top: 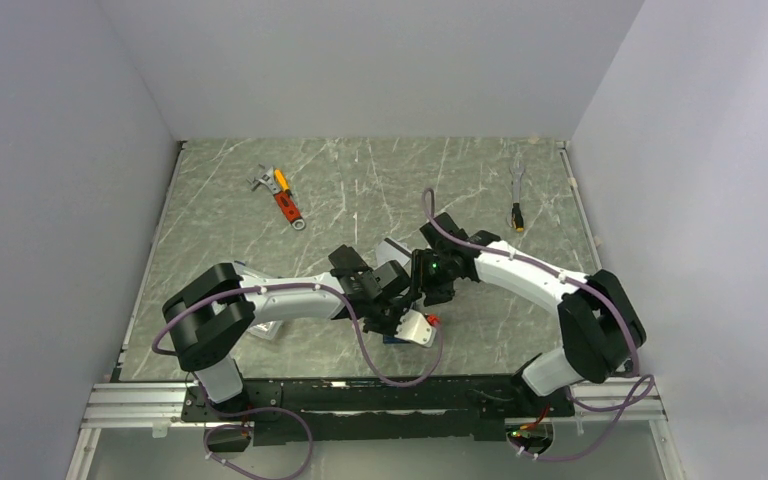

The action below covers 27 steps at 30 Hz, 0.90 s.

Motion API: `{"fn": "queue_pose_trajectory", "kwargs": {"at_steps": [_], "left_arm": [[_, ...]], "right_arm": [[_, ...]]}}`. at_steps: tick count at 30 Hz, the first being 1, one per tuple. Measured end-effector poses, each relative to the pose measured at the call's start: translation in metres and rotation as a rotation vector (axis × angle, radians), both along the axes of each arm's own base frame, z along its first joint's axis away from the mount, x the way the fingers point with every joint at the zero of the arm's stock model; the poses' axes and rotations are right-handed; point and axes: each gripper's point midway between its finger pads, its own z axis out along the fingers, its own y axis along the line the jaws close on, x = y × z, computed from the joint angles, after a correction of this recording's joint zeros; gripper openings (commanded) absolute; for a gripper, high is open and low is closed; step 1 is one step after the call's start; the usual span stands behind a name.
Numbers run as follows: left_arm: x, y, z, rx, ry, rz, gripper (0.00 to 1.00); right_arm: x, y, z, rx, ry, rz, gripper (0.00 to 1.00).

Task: Put the credit cards into the card holder
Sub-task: Close the card holder at the center of the board.

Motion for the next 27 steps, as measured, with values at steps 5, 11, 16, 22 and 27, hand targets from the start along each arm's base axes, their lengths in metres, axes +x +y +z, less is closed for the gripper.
{"fn": "queue_pose_trajectory", "kwargs": {"at_steps": [5,11,16,22,27], "left_arm": [[0.0,0.0,0.0,0.001,-0.001,-0.001,0.0],[0.0,0.001,0.0,0.001,-0.001,-0.001,0.0],[0.0,0.001,0.0,0.001,-0.001,-0.001,0.0],[0.0,0.001,0.0,0.001,-0.001,-0.001,0.0],[0.0,0.001,0.0,0.001,-0.001,-0.001,0.0]], "right_arm": [[-0.011,-0.005,-0.01,-0.062,0.076,0.032,0.4],[-0.016,0.003,-0.016,-0.085,0.12,0.076,0.38],[-0.021,0.01,-0.014,-0.08,0.121,0.104,0.38],[-0.027,0.013,-0.018,-0.09,0.131,0.124,0.33],[-0.028,0.012,-0.02,-0.097,0.138,0.127,0.22]]}}
